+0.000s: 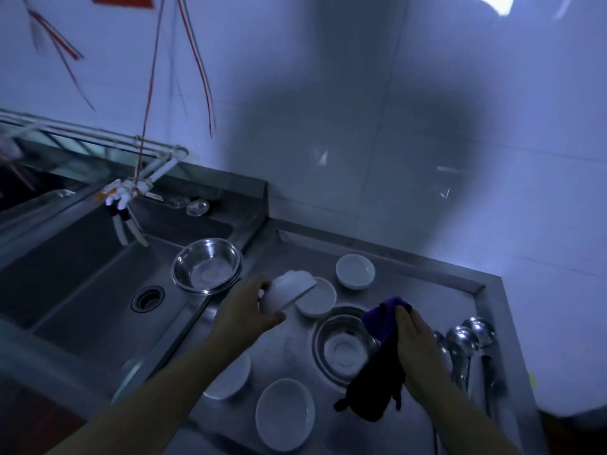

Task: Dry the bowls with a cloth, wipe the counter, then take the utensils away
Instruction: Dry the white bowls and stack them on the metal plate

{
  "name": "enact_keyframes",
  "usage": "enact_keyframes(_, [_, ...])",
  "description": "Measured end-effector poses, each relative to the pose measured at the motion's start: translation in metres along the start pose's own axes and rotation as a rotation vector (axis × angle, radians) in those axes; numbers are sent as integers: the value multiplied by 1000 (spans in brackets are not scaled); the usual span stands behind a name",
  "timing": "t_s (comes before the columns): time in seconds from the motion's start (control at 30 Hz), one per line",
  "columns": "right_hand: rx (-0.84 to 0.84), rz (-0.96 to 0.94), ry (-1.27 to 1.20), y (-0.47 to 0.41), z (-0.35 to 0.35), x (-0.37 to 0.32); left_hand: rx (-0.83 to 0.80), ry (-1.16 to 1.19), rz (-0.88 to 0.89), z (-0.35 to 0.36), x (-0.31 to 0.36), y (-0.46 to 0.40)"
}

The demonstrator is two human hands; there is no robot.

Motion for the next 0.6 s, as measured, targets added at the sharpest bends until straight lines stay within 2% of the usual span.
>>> enact_keyframes(0.1, [-60, -134, 23, 10, 0, -23, 76, 14, 45, -14, 36, 16])
enact_keyframes(0.2, [-96, -411, 66, 28, 3, -75, 161, 166, 31, -26, 68, 26])
enact_keyframes(0.33, [21, -866, 98, 74, 2, -154, 161, 439, -59, -25, 103, 39])
enact_keyframes(0.47, [141, -1247, 438, 128, 20, -180, 176, 749, -119, -24, 142, 55])
enact_keyframes(0.53, [253, -1335, 596, 145, 24, -174, 203, 837, -153, -24, 154, 62])
enact_keyframes(0.6, [259, -1278, 562, 148, 20, -171, 219, 933, -194, -22, 161, 67])
Point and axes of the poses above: each hand's wrist, its own y-axis away from the middle knuckle, its own z-axis out of the palm, x = y × z, the point moved 10 cm from there along -y, towards the middle knuckle, and after that the axes turned 13 degrees about y, right-handed, at the moved point
